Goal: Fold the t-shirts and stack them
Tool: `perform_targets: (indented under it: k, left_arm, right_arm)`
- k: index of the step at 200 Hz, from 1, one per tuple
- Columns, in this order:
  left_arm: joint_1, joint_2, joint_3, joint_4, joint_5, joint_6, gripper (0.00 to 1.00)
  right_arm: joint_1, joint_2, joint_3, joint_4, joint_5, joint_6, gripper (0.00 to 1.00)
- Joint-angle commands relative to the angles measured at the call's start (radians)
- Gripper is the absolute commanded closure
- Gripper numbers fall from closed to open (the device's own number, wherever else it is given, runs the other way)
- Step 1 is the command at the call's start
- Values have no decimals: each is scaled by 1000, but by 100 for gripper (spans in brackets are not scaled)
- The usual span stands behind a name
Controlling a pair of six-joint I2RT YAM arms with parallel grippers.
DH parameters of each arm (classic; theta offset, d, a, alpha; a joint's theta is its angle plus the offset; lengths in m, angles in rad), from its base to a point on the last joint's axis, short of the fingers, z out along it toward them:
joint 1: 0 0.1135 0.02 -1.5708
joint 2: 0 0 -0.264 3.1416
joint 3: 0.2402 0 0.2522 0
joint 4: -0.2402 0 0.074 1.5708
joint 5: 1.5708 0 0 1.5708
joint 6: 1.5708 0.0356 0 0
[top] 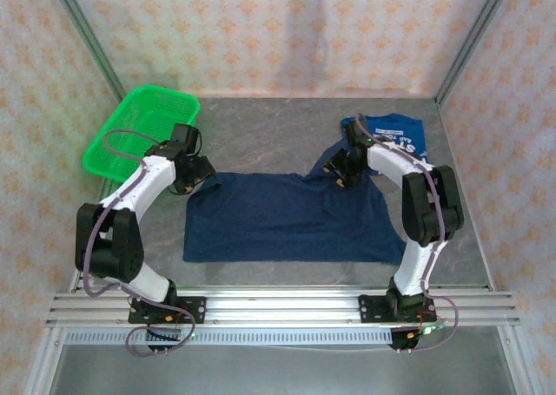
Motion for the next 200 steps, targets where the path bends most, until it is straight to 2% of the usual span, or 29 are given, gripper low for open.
perform_targets:
  k: [1,29,77,117,171,200]
  left_arm:
    - [6,18,62,-50,5,128,32]
    - [6,80,78,-91,-16,205,35]
    - [-9,194,145,-54,15,302,37]
    - [-68,304,282,-133,-81,416,37]
    - [-130,428,376,-215,-159,515,38]
    - [-148,445,378,-234,-186,535,40]
  right_arm:
    - [-14,22,84,-57,7,-63,49]
    - [-35,-6,54,-36,-10,-74,47]
    - [-37,-92,4,0,-56,-120,37]
    - [-38,-183,-90,71,-99,-157,24]
    - [-51,-232,-137,64,-109,-185,23]
    - [-59,-244,-140,62,-113,-191,22]
